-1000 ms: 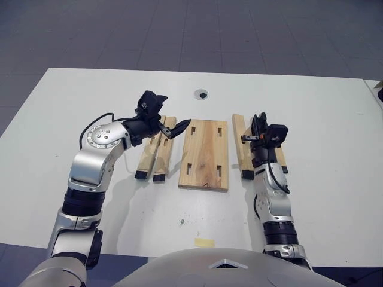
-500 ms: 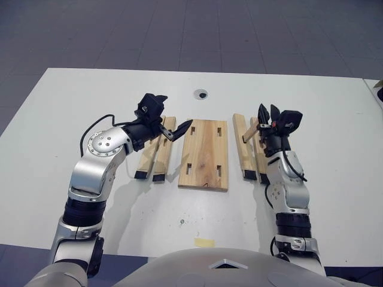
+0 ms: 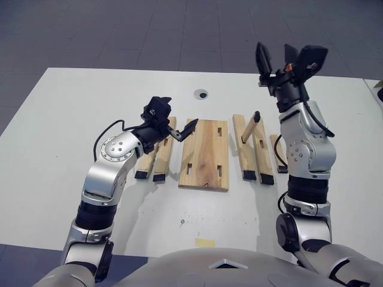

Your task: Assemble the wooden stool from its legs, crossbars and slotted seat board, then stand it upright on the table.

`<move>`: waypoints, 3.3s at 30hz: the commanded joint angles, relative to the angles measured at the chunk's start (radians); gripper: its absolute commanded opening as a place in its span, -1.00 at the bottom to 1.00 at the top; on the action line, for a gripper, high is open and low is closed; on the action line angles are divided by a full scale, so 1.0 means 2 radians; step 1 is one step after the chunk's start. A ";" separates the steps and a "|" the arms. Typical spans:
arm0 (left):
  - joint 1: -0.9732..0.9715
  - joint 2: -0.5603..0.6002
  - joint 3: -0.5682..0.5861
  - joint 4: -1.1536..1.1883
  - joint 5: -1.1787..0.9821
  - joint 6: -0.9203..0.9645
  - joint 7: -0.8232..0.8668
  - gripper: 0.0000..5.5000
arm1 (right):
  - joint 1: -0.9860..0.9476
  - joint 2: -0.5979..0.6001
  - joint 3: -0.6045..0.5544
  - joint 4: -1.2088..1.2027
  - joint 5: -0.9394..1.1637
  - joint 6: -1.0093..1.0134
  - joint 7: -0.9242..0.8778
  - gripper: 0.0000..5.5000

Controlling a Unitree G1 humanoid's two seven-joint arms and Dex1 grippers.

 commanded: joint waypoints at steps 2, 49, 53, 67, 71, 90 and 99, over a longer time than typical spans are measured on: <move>0.007 -0.013 -0.017 0.003 0.010 -0.011 0.007 0.96 | 0.036 -0.021 0.014 0.057 -0.029 -0.008 0.031 0.84; -0.010 -0.092 0.015 0.014 -0.005 -0.048 0.051 0.96 | 0.036 0.049 -0.008 -0.082 0.087 -0.002 0.067 0.96; -0.007 -0.076 0.022 0.003 -0.002 -0.055 0.047 0.96 | 0.071 0.036 -0.015 -0.149 0.116 0.038 0.050 0.96; 0.040 -0.026 0.035 0.009 0.070 -0.085 0.071 0.96 | 0.236 -0.054 -0.012 -0.201 0.133 0.167 0.044 0.96; 0.055 -0.029 0.025 0.010 0.087 -0.090 0.083 0.96 | 0.252 -0.085 0.006 -0.174 0.108 0.209 0.042 0.96; 0.104 -0.067 -0.010 -0.006 0.114 -0.091 0.112 0.96 | 0.264 -0.189 0.085 -0.141 0.019 0.219 0.121 0.96; 0.107 -0.085 -0.026 -0.011 0.122 -0.088 0.121 0.96 | 0.247 -0.191 0.087 -0.148 0.002 0.201 0.143 0.96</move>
